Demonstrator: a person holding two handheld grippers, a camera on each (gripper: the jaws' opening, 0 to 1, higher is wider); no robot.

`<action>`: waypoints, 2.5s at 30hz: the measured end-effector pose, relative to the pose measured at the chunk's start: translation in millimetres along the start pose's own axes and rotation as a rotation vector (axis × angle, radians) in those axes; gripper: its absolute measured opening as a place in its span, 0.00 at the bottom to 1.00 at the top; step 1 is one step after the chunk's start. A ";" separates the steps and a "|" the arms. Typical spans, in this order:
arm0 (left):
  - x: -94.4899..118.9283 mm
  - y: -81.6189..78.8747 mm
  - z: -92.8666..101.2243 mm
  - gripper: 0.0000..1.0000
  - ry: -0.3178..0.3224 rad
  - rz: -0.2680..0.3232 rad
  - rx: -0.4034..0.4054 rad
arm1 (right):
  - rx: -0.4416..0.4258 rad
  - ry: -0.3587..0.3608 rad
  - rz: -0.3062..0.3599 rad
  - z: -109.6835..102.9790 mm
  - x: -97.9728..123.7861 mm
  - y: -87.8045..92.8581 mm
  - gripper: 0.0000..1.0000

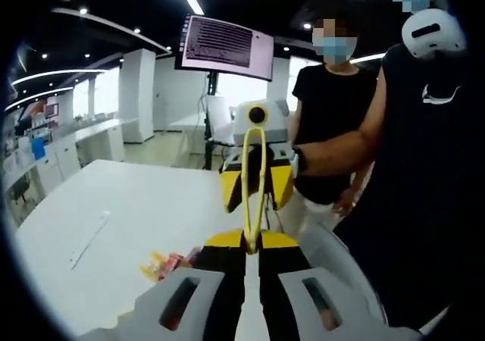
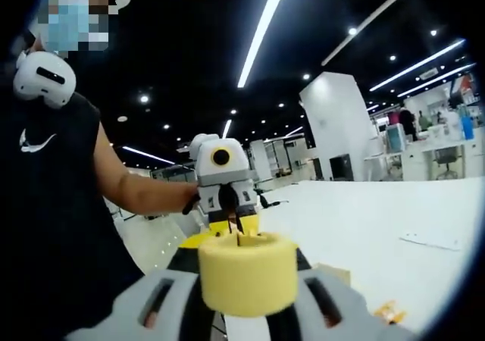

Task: Place the target food into the container with the food tongs after gripping and lifting it, then release it inside without dropping or visibly crushing the food.

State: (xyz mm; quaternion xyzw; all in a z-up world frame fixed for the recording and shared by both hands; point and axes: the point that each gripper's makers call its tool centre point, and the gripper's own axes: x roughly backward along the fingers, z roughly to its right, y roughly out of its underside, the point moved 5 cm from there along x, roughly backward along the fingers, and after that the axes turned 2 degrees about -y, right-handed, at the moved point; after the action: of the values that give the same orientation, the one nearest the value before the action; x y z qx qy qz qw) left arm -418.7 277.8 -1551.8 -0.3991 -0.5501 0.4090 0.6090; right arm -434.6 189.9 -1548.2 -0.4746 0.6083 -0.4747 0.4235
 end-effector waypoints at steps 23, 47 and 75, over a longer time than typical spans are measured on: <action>-13.9 -4.4 4.0 0.00 0.042 -0.040 0.006 | 0.009 -0.011 0.001 -2.4 -0.8 2.8 0.19; -6.8 1.1 -1.8 0.15 0.003 -0.035 0.020 | 0.038 0.018 -0.048 1.7 -7.8 6.6 0.23; 10.8 12.6 -20.9 0.78 -0.246 0.059 -0.009 | -0.004 0.073 -0.081 5.1 3.4 -2.4 0.26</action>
State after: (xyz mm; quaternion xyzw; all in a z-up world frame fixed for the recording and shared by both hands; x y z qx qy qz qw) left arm -398.0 291.6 -1561.5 -0.3647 -0.6106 0.4701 0.5227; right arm -430.0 185.4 -1547.1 -0.4821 0.6046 -0.5071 0.3807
